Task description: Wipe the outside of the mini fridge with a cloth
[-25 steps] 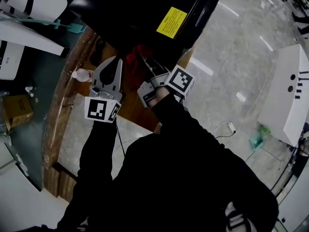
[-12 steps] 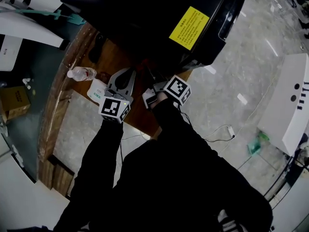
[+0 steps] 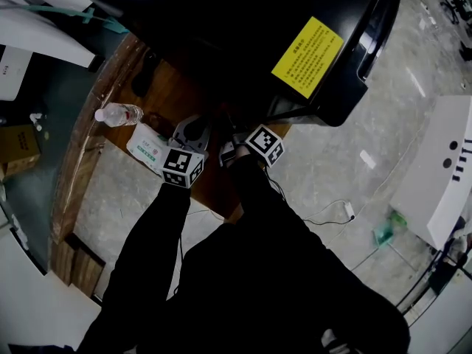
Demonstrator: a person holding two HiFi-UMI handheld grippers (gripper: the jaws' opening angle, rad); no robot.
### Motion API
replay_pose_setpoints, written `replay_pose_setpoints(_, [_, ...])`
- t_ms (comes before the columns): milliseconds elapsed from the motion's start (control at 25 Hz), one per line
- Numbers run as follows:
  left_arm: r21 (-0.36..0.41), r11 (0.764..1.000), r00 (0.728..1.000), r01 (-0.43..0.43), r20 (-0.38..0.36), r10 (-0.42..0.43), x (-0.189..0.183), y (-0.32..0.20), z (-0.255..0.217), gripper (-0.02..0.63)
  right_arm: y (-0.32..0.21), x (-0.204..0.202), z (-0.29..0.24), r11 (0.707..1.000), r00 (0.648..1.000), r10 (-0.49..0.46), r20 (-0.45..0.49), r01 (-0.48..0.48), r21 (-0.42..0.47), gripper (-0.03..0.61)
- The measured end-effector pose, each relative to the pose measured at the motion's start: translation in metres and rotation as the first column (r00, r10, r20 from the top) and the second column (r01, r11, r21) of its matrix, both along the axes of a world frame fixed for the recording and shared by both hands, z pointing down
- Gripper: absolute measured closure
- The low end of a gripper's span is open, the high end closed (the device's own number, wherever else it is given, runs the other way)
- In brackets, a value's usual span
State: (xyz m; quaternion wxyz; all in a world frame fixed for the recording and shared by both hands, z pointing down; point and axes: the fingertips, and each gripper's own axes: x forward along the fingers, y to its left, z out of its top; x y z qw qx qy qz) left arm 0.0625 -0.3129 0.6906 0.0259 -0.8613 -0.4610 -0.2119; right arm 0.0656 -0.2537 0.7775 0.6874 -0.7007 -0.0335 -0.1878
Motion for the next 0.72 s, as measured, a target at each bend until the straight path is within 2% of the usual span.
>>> replay_pose_setpoints(160, [0.004, 1.0, 1.0, 0.018, 0.006, -0.018, -0.005, -0.006, 0.0, 0.607, 0.004, -0.009, 0.025, 0.999, 0.998, -0.003, 0.06, 0.005, -0.04, 0.456])
replay_pose_setpoints(240, [-0.01, 0.999, 0.999, 0.043, 0.003, -0.043, -0.007, -0.014, -0.011, 0.607, -0.002, -0.009, 0.012, 0.997, 0.999, -0.03, 0.036, 0.032, -0.063, 0.457])
replay_pose_setpoints(440, [-0.069, 0.987, 0.987, 0.144, -0.059, -0.148, -0.002, -0.054, -0.067, 0.607, -0.054, -0.002, -0.085, 0.994, 0.986, -0.106, -0.126, 0.101, -0.045, 0.457])
replay_pose_setpoints(560, [-0.098, 0.98, 0.971, 0.173, -0.152, -0.187, 0.014, -0.079, -0.119, 0.607, -0.08, 0.014, -0.154, 0.993, 0.964, -0.118, -0.24, 0.116, -0.02, 0.457])
replay_pose_setpoints(720, [-0.137, 0.973, 0.933, 0.186, -0.286, -0.218, 0.042, -0.107, -0.192, 0.607, -0.105, 0.048, -0.236, 0.991, 0.917, -0.125, -0.378, 0.13, -0.012, 0.457])
